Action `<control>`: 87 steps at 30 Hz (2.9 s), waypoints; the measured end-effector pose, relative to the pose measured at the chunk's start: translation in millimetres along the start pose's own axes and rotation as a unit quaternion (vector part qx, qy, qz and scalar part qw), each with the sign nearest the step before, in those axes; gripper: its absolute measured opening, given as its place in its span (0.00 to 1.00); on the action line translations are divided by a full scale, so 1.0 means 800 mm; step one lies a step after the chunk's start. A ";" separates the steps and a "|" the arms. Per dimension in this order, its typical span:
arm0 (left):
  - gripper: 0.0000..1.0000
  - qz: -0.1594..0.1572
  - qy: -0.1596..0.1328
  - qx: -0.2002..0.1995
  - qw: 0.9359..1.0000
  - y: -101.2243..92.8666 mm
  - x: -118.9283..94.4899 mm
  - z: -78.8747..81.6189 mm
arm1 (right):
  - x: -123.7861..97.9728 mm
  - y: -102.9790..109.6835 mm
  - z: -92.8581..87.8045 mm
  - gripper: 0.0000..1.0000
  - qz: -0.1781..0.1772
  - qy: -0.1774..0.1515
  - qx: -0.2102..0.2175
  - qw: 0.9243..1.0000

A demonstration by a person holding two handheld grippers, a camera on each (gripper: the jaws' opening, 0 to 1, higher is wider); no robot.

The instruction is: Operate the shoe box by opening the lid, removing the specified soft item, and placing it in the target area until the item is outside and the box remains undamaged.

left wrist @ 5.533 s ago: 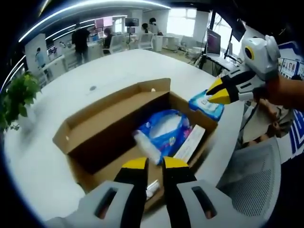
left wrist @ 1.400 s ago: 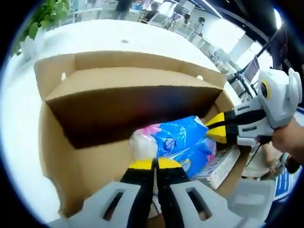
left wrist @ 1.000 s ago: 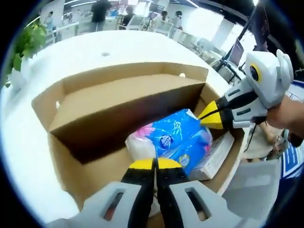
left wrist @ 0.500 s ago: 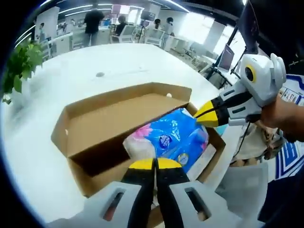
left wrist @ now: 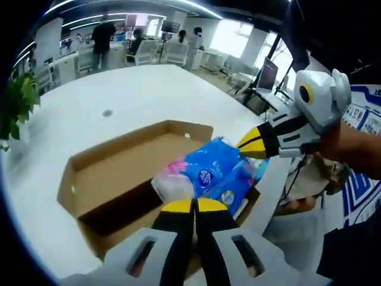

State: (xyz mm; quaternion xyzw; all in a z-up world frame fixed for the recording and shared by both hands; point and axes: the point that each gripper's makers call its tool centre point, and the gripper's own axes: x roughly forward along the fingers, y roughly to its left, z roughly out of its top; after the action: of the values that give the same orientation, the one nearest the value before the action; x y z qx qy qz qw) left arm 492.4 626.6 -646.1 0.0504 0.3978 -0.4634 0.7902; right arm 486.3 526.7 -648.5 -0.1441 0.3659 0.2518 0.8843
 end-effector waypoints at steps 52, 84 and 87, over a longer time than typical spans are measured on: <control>0.00 -0.135 0.035 0.063 0.988 -0.236 0.194 0.070 | -0.145 -0.193 -0.202 0.00 -0.125 0.032 0.109 0.986; 0.00 -0.145 0.067 0.061 0.985 -0.305 0.304 0.073 | -0.173 -0.277 -0.289 0.00 -0.128 0.041 0.131 0.982; 0.00 -0.146 0.069 0.064 0.985 -0.314 0.315 0.077 | -0.178 -0.286 -0.298 0.00 -0.130 0.042 0.134 0.982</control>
State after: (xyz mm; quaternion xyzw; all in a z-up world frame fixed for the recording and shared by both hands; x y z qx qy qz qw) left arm 398.1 282.7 -701.6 0.0735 0.4239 -0.5934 0.6803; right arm 389.7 183.3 -694.7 -0.0815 0.4115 0.0771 0.9045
